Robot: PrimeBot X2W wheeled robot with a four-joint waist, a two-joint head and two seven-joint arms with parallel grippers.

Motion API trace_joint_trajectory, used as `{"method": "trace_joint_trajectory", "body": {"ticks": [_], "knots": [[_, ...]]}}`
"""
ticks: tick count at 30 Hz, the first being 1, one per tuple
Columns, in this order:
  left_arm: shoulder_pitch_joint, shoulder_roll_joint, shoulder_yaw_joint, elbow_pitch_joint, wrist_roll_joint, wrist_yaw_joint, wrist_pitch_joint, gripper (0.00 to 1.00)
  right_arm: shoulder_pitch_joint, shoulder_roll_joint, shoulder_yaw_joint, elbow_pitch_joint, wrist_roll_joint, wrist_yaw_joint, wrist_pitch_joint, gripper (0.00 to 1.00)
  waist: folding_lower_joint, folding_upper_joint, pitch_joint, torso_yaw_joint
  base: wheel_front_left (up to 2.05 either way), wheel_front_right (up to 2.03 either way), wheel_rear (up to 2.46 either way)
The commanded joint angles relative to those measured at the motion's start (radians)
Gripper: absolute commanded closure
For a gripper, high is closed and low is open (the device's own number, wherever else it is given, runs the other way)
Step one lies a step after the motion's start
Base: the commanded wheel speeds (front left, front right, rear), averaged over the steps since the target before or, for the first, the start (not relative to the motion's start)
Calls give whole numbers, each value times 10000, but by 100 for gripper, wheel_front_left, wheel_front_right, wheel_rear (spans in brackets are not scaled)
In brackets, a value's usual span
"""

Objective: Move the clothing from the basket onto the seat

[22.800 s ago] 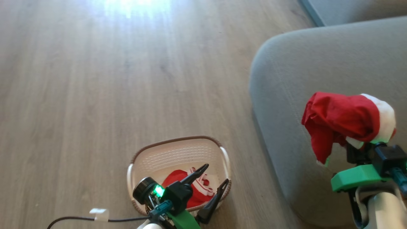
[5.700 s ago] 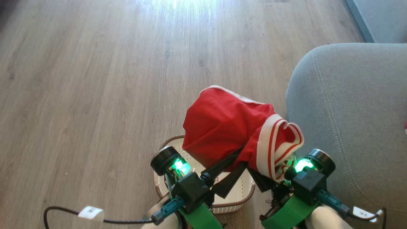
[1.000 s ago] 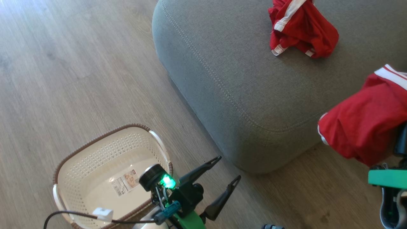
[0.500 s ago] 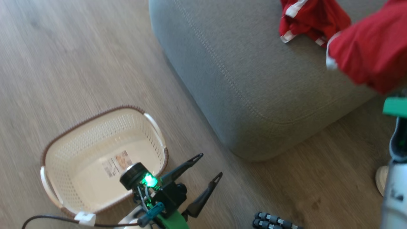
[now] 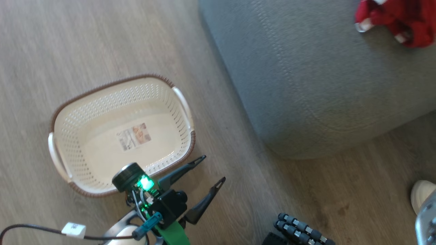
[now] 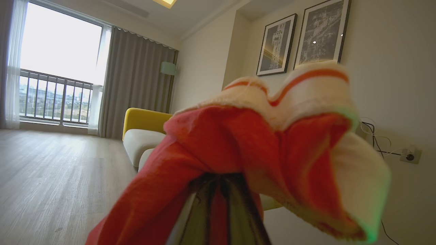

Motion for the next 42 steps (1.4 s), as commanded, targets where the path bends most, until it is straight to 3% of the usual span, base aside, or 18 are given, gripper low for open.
{"method": "trace_joint_trajectory", "body": {"ticks": [1,10,18,25,30,42], "knots": [[-227,124,216,-381,72,-10,-49,0,-422,-297,-21,-165,-132,-2,124,100,-2,0,355,355,0,0,0],[-452,444,237,-596,3,-10,-49,0,-1911,-964,-1647,2091,-1424,-2,913,100,-2,0,1186,1074,0,0,0],[-673,586,274,-728,-43,-10,-49,0,-2348,-621,-2509,3885,-2466,-2,1239,100,-2,0,1839,1544,0,0,0],[-816,498,327,-759,-105,-10,-49,0,-2286,-391,-4618,5038,-3676,-2,1728,100,-2,0,2096,1881,0,0,0],[-850,433,361,-738,-157,-10,-49,0,-2534,-202,-6512,5389,-3892,-2,1810,100,-2,0,2159,1988,0,0,0],[-846,501,561,-728,-196,-10,-49,0,-3154,-34,-7175,6302,-4218,-2,1254,100,-2,0,2237,1822,0,0,0]]}}
